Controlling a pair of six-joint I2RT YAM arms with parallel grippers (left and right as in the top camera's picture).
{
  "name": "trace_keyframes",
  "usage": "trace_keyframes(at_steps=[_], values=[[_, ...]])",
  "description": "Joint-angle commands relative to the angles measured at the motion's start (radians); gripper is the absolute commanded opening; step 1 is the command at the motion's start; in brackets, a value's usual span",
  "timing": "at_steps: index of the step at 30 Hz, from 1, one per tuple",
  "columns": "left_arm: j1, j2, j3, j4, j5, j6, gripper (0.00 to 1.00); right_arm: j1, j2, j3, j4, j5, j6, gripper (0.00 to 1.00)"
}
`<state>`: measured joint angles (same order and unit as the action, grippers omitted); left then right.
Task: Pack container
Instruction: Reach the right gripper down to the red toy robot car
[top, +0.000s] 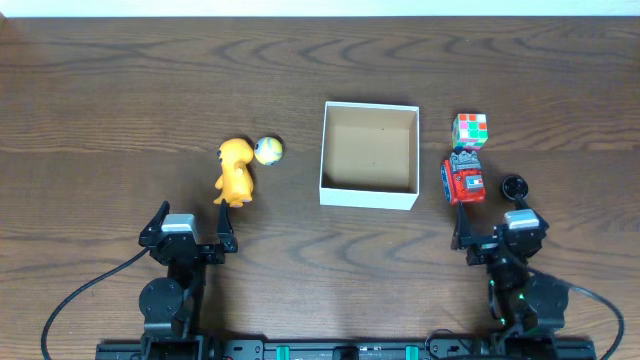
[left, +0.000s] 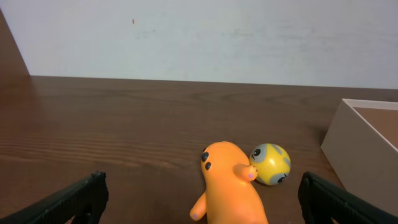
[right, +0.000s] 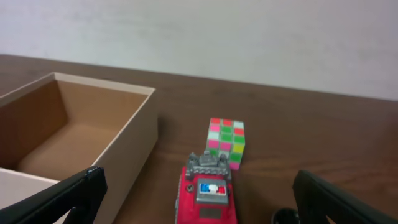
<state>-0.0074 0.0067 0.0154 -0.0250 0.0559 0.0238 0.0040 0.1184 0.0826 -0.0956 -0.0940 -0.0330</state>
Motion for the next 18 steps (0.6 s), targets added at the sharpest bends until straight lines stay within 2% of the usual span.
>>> trace_keyframes(at_steps=[1, 13, 18], values=[[0.005, 0.000, -0.011, -0.045, -0.015, 0.010, 0.98, -0.006, 0.113, 0.153, -0.023, 0.053, 0.021, 0.99], [0.005, 0.000, -0.011, -0.045, -0.015, 0.010, 0.98, -0.006, 0.822, 0.928, -0.534, 0.076, 0.021, 0.99], [0.005, 0.000, -0.011, -0.045, -0.015, 0.010, 0.98, -0.006, 1.001, 1.075, -0.622, 0.029, 0.021, 0.99]])
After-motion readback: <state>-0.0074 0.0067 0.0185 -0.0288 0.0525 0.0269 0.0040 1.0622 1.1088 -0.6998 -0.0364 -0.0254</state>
